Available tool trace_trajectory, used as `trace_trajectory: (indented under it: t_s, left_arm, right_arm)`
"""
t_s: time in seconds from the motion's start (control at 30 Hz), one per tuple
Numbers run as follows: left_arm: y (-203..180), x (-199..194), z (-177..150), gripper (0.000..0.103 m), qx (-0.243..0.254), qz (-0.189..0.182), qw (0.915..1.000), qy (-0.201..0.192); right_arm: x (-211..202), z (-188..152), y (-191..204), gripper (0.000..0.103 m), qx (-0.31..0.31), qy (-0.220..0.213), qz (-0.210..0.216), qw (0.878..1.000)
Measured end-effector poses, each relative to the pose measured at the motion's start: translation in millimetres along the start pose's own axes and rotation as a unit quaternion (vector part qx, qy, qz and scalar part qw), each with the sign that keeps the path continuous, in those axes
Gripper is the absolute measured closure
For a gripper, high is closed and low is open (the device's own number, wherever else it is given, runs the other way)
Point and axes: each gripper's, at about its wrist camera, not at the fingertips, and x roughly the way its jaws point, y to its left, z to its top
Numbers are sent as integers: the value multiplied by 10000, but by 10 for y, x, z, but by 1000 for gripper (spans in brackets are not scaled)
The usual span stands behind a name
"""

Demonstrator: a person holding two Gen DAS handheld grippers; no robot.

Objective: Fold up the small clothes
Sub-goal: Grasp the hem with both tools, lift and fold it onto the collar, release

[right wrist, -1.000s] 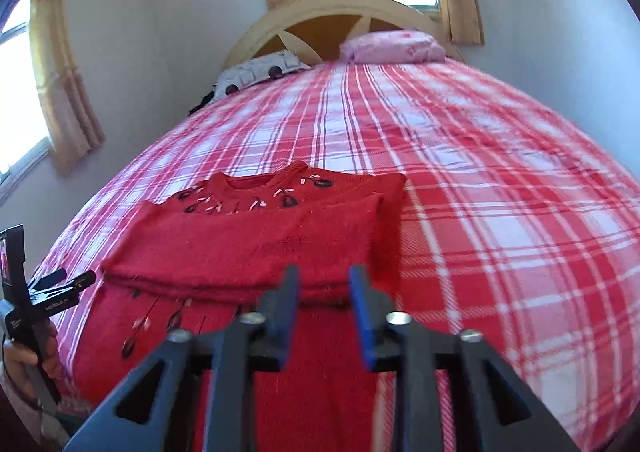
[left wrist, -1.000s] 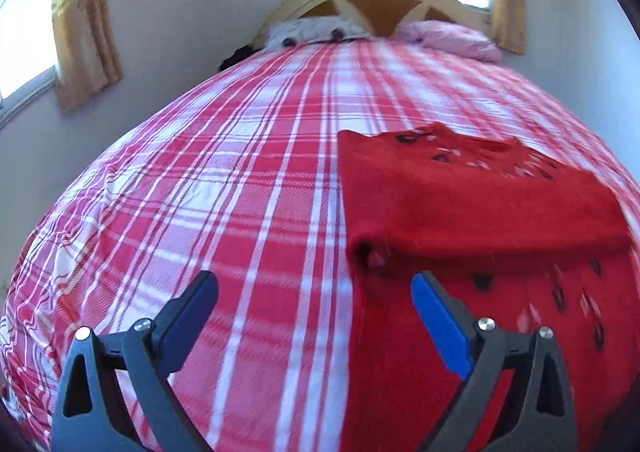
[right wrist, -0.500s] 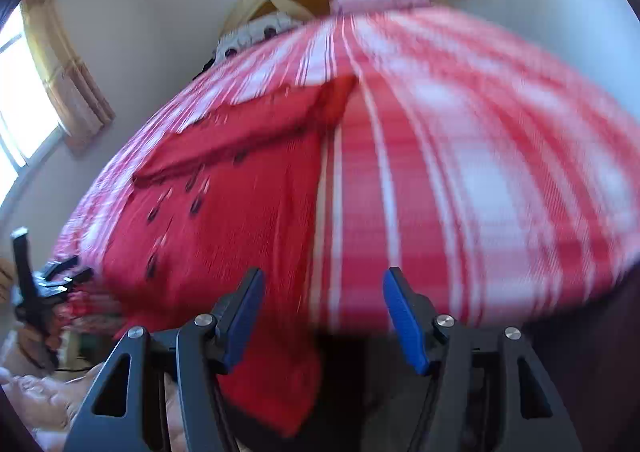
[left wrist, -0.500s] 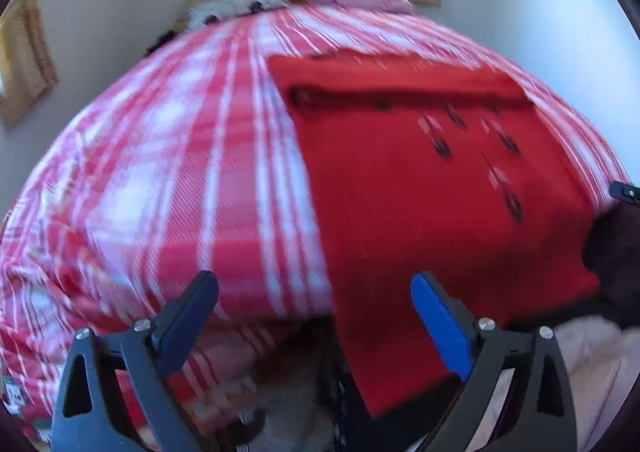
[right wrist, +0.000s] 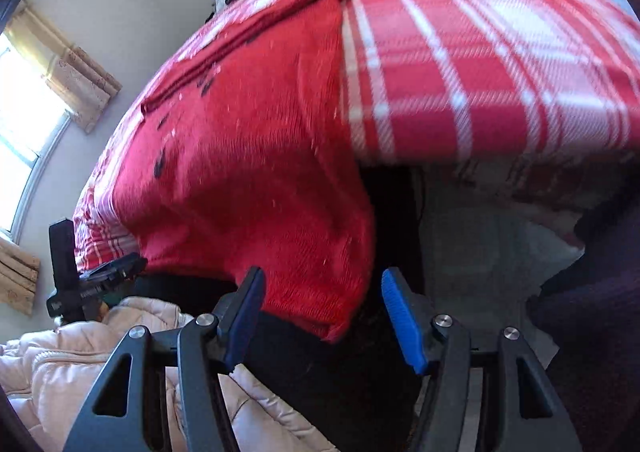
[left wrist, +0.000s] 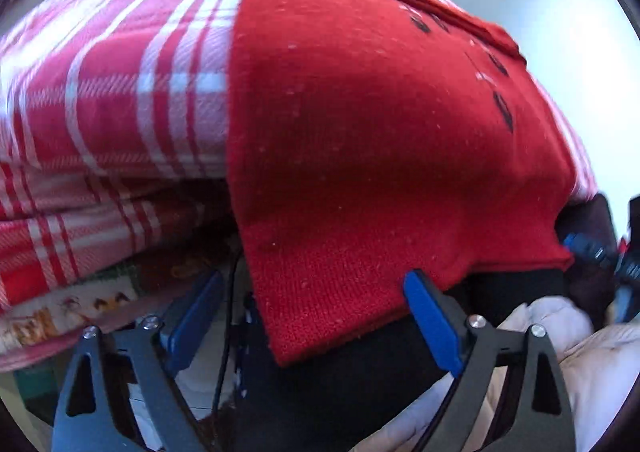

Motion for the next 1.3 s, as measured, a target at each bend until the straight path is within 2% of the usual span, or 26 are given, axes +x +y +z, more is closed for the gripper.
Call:
trace_trajectory:
  t_s: [0.17, 0.23, 0.37, 0.4, 0.43, 0.5, 0.57, 0.67, 0.83, 0.97, 1.03, 1.13, 1.23, 1.3]
  left_arm:
    - [1, 46, -21, 27, -143, -327, 9993, 107]
    - [-7, 44, -25, 35, -196, -478, 9986, 117]
    - [-71, 43, -2, 50, -145, -572, 9982, 99]
    - [-100, 23, -5, 55, -68, -562, 9984, 67]
    - [-123, 6, -11, 59, -10, -537, 9986, 39]
    - [-206, -12, -19, 76, 127, -511, 9986, -21]
    - [-269, -28, 2, 84, 313, -488, 9983, -52]
    - [-327, -70, 25, 86, 491, -371, 9981, -36]
    - [-258, -261, 173, 87, 78, -585, 9983, -17]
    - [-298, -599, 411, 87, 43, -739, 9965, -382]
    - [-311, -760, 535, 87, 44, -814, 9950, -578]
    - [-318, -905, 826, 87, 69, -704, 9936, -880]
    - [-277, -898, 1132, 87, 29, -595, 9928, -1041]
    - [-224, -758, 1363, 86, -75, -354, 9938, -1048]
  right_arm:
    - [142, -63, 75, 47, -213, 231, -344, 9989]
    - [168, -96, 70, 61, -255, 302, -355, 9986]
    - [173, -105, 126, 68, -411, 281, -295, 9983]
    - [178, -103, 136, 72, -418, 280, -288, 9983]
    - [177, -105, 139, 82, -416, 275, -256, 9984]
    - [174, -94, 159, 90, -458, 267, -207, 9984]
    - [162, -82, 196, 92, -554, 301, -193, 9978]
    - [66, -43, 254, 93, -584, 238, -44, 9980]
    - [-300, 120, 246, 93, -210, -177, 577, 9980]
    - [-630, 288, 310, 95, -154, -616, 983, 9931]
    - [-762, 446, 319, 95, -67, -833, 1232, 9889]
    - [-845, 732, 328, 95, 14, -1132, 1405, 9836]
    - [-783, 1077, 300, 95, 104, -1345, 1376, 9813]
    - [-677, 1296, 205, 95, 323, -1382, 1479, 9788]
